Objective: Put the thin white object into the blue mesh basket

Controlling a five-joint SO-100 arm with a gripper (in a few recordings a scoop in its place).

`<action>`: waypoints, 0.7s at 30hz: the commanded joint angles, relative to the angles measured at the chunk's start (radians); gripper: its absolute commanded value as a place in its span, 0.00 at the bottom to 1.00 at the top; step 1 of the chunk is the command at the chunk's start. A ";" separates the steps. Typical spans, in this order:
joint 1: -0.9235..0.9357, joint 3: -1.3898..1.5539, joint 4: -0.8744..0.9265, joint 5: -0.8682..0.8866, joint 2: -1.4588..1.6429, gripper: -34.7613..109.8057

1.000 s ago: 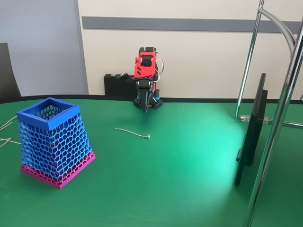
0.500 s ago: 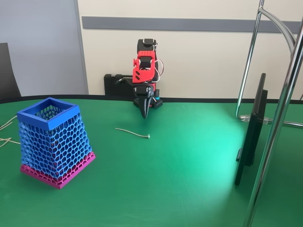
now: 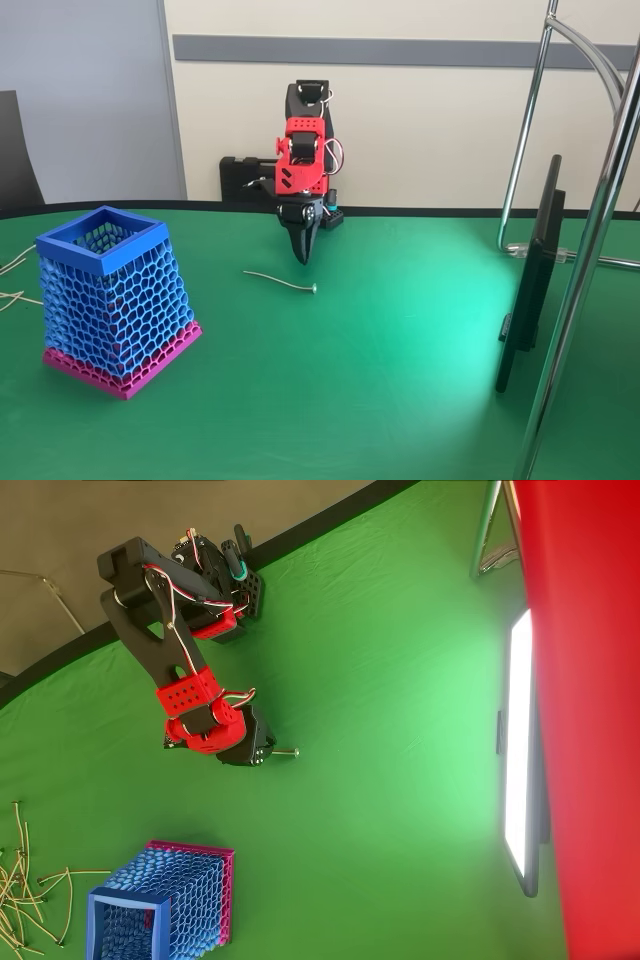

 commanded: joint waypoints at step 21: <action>-0.028 -0.350 0.100 0.005 -0.354 0.32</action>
